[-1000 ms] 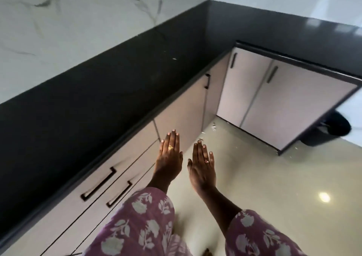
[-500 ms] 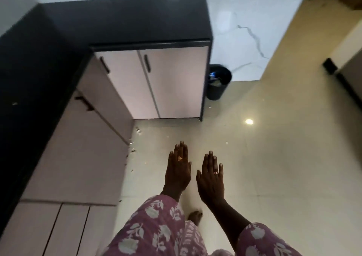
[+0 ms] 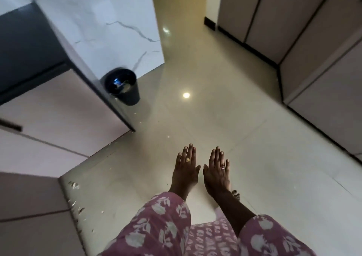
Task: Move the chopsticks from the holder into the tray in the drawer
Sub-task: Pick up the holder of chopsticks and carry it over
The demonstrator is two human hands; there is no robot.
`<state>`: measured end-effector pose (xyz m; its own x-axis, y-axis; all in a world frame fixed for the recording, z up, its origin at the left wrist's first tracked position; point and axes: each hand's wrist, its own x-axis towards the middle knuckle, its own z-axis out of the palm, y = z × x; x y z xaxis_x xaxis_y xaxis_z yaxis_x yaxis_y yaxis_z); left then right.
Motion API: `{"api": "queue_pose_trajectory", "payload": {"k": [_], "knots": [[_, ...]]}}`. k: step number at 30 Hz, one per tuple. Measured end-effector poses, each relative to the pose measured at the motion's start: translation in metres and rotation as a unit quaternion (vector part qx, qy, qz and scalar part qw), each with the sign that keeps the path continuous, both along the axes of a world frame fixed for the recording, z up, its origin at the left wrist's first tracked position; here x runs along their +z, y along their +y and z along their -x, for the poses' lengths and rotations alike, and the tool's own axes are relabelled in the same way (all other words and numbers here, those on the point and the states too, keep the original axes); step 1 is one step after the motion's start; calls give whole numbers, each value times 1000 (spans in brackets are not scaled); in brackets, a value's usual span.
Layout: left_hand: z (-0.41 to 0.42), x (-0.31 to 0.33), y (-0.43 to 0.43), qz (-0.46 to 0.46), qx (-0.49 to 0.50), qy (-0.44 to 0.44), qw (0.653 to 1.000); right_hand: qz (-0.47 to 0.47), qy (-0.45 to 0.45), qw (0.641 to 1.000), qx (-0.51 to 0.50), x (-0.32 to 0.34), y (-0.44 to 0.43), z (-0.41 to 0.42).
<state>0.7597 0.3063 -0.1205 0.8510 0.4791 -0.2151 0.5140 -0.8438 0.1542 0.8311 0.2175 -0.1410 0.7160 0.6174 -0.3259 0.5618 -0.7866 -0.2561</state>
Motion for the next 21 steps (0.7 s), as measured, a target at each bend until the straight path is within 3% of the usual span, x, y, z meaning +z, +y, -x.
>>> {"api": "queue_pose_trajectory", "payload": {"k": [9, 21], "knots": [[-196, -6, -67, 94, -72, 34, 992, -16, 3, 995, -100, 7, -76, -180], [-409, -8, -132, 55, -168, 12, 984, -23, 2, 980, -200, 16, -153, -370]]}}
